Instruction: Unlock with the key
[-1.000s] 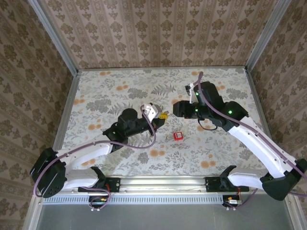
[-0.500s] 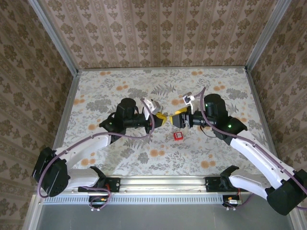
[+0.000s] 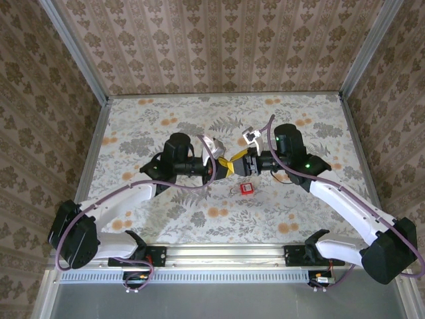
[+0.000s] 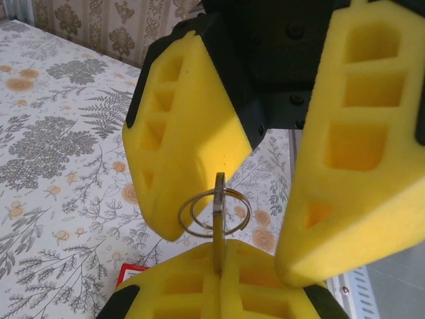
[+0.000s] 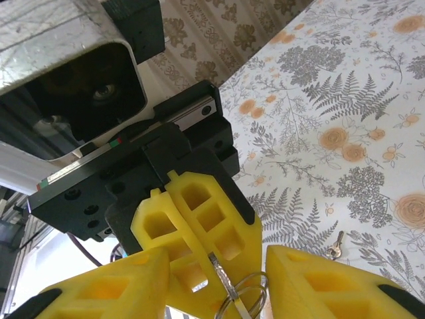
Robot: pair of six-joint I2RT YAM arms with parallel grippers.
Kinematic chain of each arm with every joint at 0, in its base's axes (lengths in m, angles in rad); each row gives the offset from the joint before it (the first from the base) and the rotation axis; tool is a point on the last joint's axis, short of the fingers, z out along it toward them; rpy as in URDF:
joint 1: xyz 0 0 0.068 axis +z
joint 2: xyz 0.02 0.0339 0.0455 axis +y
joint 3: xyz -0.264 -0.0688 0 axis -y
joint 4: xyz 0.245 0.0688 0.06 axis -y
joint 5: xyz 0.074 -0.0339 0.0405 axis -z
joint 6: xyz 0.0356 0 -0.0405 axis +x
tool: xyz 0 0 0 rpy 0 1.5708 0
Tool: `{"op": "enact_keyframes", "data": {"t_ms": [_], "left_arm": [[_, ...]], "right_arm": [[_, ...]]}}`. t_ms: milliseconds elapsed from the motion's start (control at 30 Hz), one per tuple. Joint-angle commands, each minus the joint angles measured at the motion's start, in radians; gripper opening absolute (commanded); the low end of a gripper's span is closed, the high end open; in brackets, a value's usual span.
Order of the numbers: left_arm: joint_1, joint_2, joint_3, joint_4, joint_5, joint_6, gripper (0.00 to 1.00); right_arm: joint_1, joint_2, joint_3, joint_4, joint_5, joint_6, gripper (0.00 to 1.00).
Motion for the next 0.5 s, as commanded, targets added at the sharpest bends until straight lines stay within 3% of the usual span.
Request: {"op": "enact_keyframes", "data": {"t_ms": [0,467], "left_arm": [[0.013,0.021,0.035,-0.007,0.057,-0.022,0.00],[0.019,0.052,0.042,0.020,0.096,-0.056,0.00]], "right_arm": [[-0.003,-0.001,0.025,0.025,-0.034,-0.006,0.39],[0.007,-0.001,0.028,0.008,-0.015,0.000,0.14]]}}
